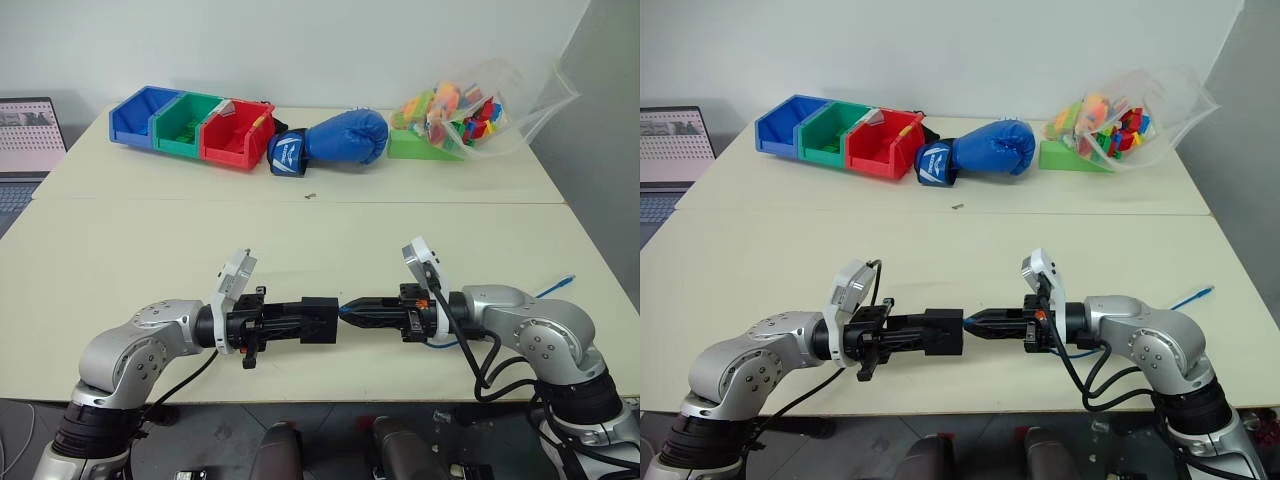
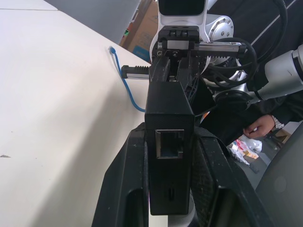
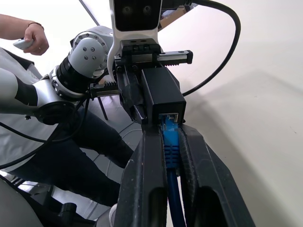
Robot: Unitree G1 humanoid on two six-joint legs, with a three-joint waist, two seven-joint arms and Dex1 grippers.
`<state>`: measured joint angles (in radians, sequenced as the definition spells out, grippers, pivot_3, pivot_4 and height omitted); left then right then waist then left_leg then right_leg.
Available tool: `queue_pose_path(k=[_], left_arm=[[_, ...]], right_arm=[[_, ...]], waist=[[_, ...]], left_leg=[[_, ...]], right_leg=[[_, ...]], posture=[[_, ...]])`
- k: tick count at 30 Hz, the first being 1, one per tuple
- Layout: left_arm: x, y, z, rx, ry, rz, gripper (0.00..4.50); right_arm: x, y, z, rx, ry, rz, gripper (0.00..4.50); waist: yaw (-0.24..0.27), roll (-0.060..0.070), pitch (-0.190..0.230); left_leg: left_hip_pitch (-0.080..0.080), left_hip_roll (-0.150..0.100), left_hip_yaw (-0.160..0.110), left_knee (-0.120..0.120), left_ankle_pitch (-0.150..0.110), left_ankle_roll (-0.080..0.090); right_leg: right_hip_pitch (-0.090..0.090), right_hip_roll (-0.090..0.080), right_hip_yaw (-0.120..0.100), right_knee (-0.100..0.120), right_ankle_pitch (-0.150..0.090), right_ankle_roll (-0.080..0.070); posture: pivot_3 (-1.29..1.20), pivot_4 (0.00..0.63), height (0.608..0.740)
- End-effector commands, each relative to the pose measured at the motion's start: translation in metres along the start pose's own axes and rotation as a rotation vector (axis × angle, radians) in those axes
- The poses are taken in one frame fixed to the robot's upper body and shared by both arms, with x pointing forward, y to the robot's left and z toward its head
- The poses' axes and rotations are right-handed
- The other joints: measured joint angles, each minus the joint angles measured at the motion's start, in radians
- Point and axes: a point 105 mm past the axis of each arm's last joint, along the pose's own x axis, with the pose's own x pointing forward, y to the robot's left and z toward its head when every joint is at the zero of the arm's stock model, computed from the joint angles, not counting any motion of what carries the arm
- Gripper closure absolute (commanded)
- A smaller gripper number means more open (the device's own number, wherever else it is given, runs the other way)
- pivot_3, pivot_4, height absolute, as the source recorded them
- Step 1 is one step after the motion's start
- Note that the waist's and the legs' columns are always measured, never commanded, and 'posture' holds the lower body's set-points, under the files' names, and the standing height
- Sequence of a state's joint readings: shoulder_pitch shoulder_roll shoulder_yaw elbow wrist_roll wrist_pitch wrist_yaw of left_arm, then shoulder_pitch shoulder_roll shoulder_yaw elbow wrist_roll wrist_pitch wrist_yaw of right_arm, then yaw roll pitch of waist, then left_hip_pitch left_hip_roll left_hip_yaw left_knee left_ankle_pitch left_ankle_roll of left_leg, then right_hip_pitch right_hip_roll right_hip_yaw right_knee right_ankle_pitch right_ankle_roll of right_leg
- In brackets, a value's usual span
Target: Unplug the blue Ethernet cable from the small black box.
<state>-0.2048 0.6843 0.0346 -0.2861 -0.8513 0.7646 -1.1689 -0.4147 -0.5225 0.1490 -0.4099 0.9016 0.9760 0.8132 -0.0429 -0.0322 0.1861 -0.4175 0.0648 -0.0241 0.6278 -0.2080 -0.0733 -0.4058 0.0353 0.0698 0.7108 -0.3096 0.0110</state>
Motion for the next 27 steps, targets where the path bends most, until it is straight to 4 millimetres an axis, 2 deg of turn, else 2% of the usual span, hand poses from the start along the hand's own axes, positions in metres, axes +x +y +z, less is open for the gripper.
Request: queue_pose_path(k=[1, 6, 9, 11, 14, 17, 21, 24, 27], left_arm=[[0.005, -0.009, 0.007, 0.04, -0.007, -0.033, 3.72], [-0.004, -0.008, 0.006, 0.029, -0.005, -0.017, 3.72], [-0.014, -0.005, 0.006, 0.022, -0.01, 0.028, 3.72], [-0.022, -0.002, 0.005, 0.02, -0.015, 0.068, 3.72], [-0.032, 0.0, 0.005, 0.014, -0.026, 0.115, 3.72], [-0.036, 0.002, 0.006, 0.008, -0.041, 0.158, 3.72], [-0.035, 0.007, 0.01, 0.011, -0.059, 0.206, 3.72], [-0.032, 0.013, 0.014, 0.032, -0.075, 0.236, 3.72], [-0.03, 0.017, 0.018, 0.045, -0.089, 0.256, 3.72]], right_arm=[[0.001, 0.005, 0.005, -0.027, 0.002, 0.031, 4.44], [-0.011, 0.0, 0.001, 0.012, 0.026, 0.011, 4.44], [-0.026, -0.008, -0.004, 0.028, 0.047, -0.038, 4.44], [-0.036, -0.016, -0.007, 0.02, 0.06, -0.096, 4.46], [-0.044, -0.031, -0.002, -0.009, 0.018, -0.186, 4.46], [-0.045, -0.053, 0.013, -0.1, -0.041, -0.31, 4.46], [-0.032, -0.101, 0.027, -0.295, -0.038, -0.602, 4.46], [-0.032, -0.141, 0.031, -0.355, -0.003, -0.84, 4.46], [-0.035, -0.162, 0.031, -0.366, 0.018, -0.957, 4.46]], waist=[[0.0, 0.0, 0.0], [0.0, 0.0, 0.0], [0.0, 0.0, 0.0], [0.0, 0.0, 0.0], [-0.001, 0.0, 0.0], [-0.008, 0.0, 0.0], [-0.014, 0.0, 0.0], [-0.015, 0.0, 0.0], [-0.011, 0.0, 0.0]], left_leg=[[0.0, 0.0, 0.0, 0.0, 0.0, 0.0], [0.0, 0.0, 0.0, 0.0, 0.0, 0.0], [0.0, 0.0, 0.0, 0.0, 0.0, 0.0], [0.0, 0.0, 0.0, 0.0, 0.0, 0.0], [0.0, 0.0, 0.0, 0.0, 0.0, 0.0], [0.0, 0.0, 0.0, 0.0, 0.0, 0.0], [0.0, 0.0, 0.0, 0.0, 0.0, 0.0], [0.0, 0.001, 0.0, 0.0, 0.0, 0.0], [-0.001, 0.0, 0.001, -0.001, 0.0, 0.0]], right_leg=[[0.0, 0.0, 0.0, 0.0, 0.0, 0.0], [0.0, 0.0, 0.0, 0.0, 0.0, 0.0], [0.0, 0.0, 0.0, 0.0, 0.0, 0.0], [0.0, 0.0, 0.0, 0.0, 0.0, 0.0], [0.0, 0.0, 0.0, 0.0, 0.0, 0.0], [0.0, 0.0, 0.0, 0.0, 0.0, 0.0], [-0.001, 0.0, 0.001, 0.0, 0.0, 0.0], [-0.001, 0.0, 0.001, 0.0, 0.0, 0.0], [-0.002, 0.0, 0.001, 0.0, 0.0, 0.0]], posture=[[0.0, 0.15, 0.74], [0.0, 0.15, 0.74], [0.0, 0.15, 0.74], [0.0, 0.15, 0.74], [0.0, 0.15, 0.74], [0.0, 0.15, 0.74], [0.0, 0.15, 0.74], [0.0, 0.15, 0.74], [0.0, 0.15, 0.74]])
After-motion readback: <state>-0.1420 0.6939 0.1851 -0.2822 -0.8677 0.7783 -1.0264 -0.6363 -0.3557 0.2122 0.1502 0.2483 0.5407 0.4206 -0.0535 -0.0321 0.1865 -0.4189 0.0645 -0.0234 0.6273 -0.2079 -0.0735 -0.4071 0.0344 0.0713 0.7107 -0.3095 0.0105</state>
